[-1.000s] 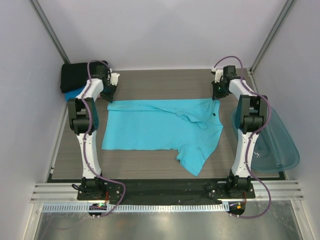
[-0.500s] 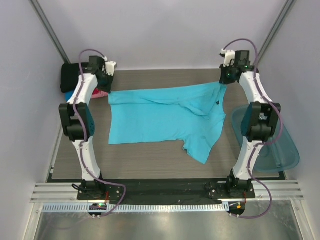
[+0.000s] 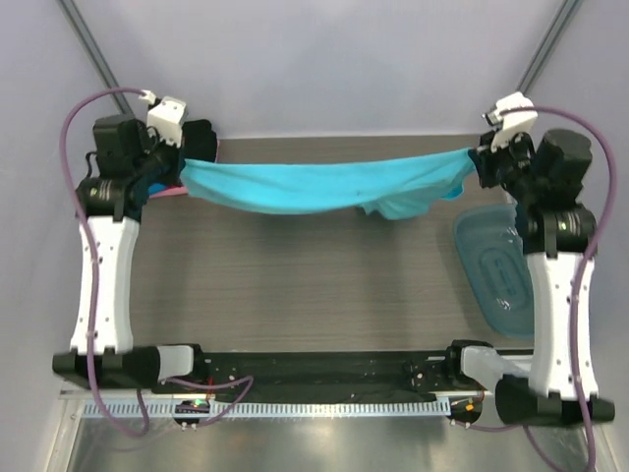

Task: Fold and stack the t-shirts
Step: Fold the tshirt

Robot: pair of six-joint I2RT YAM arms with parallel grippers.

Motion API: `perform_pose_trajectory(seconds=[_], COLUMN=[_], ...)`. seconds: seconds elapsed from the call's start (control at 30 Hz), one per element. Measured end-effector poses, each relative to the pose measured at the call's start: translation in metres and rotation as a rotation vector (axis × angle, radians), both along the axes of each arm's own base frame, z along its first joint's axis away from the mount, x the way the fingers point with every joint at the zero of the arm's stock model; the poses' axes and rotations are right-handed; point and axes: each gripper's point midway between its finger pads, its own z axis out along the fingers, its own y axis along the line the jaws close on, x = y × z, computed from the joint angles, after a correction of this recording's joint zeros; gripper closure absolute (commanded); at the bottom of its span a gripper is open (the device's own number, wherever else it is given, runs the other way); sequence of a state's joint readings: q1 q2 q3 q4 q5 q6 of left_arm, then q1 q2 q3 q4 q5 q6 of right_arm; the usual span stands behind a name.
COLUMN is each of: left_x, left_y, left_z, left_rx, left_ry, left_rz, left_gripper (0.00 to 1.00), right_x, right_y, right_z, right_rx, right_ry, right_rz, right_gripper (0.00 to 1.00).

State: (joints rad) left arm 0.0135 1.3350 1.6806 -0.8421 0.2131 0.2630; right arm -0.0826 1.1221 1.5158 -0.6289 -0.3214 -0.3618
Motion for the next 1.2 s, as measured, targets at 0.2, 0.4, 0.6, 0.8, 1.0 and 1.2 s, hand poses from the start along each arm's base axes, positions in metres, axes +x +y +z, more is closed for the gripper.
perform_pose_trajectory(seconds=[0.2, 0.4, 0.6, 0.8, 1.0, 1.2], left_x=[-0.087, -0.176, -0.184, -0.112, -0.073, -0.046], left_y=[0.000, 0.002, 0.003, 0.000, -0.008, -0.009], left_z=[0.066, 0.132, 0.136, 0.027, -0.134, -0.233], left_rx=[0.012, 0.020, 0.042, 0.044, 0.018, -0.006], left_ry=[-0.208, -0.468, -0.488, -0.147, 0.293, 0.557], left_rz=[0.004, 0.023, 0.016, -0.024, -0.092, -0.097], left_gripper=[1.00, 1.00, 1.00, 1.00, 1.00, 1.00], right_x=[-0.102, -0.213, -0.234, -0.127, -0.040, -0.006], right_y=[0.010, 0.019, 0.024, 0.023, 0.022, 0.021], right_z=[0.054, 0.131, 0.159, 0.053, -0.120, -0.250], right_rx=[-0.015, -0.038, -0.044, -0.005, 0.063, 0.098], right_ry=[-0.175, -0.445, -0.552, -0.222, 0.229, 0.562], right_rz=[0.008, 0.008, 0.026, 0.073, 0.104, 0.108], right_gripper=[0.99, 0.99, 0.99, 0.99, 0.99, 0.99])
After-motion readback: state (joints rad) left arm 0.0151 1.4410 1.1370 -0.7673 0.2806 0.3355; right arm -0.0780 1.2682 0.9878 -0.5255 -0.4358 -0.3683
